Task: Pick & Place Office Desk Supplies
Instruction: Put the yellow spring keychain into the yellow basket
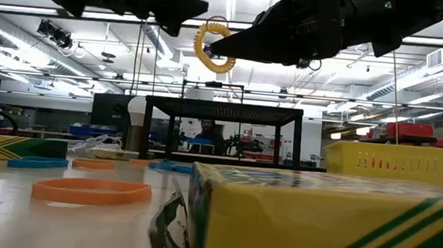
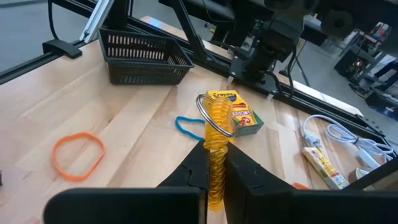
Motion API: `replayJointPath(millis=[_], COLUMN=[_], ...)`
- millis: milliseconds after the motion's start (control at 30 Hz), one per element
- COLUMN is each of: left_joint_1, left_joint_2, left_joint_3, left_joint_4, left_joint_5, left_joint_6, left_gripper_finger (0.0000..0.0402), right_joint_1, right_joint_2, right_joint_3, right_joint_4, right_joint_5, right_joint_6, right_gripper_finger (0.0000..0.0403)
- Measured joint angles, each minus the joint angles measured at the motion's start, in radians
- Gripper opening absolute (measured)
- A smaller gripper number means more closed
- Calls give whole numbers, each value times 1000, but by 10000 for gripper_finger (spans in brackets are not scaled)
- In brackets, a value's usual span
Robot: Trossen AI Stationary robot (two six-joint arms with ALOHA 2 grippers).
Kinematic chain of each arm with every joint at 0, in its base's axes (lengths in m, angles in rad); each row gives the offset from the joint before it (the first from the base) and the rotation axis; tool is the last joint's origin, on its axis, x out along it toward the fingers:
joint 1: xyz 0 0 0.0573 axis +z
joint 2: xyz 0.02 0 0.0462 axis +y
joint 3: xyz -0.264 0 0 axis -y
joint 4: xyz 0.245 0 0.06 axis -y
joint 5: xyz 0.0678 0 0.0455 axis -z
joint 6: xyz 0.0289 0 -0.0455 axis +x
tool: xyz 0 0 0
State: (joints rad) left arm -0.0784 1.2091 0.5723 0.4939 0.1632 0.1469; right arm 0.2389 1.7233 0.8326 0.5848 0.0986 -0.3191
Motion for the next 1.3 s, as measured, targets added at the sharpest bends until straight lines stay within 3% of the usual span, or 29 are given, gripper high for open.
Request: replayJointPath(millis=[200, 500, 733, 800, 967, 1033, 1167, 1300], left_joint_1=[-2, -60, -117, -129, -121, -107, -76, -55], left_joint_2=[-133, -321, -353, -354, -340, -342, -415, -465], left_joint_3=[0, 0, -3, -40, -264, -354, -484, -534], left_joint_4=[-238, -481, -549, -454, 154, 286, 388, 318], left_joint_5=[-109, -318, -367, -371, -205, -197, -305, -347], left_joint_6=[7, 20, -17, -6, 74, 75, 42, 19], left_gripper_finger=[278, 276, 274, 274, 273, 273, 273, 273], right_joint_1=[0, 14, 41, 54, 74, 81, 96, 108], right_joint_2=[-1, -2, -62, -86, -122, -132, -145, -176], right_joint_3=[-1, -1, -2, -2, -2, -2, -2, -2], right_joint_4=[-26, -111, -309, -327, -329, -329, -342, -428], right_joint_5=[-2, 18, 80, 87, 89, 89, 93, 137], right_joint_6=[14, 49, 110, 120, 124, 129, 132, 175], right_gripper_finger=[20, 20, 20, 20, 20, 20, 20, 20])
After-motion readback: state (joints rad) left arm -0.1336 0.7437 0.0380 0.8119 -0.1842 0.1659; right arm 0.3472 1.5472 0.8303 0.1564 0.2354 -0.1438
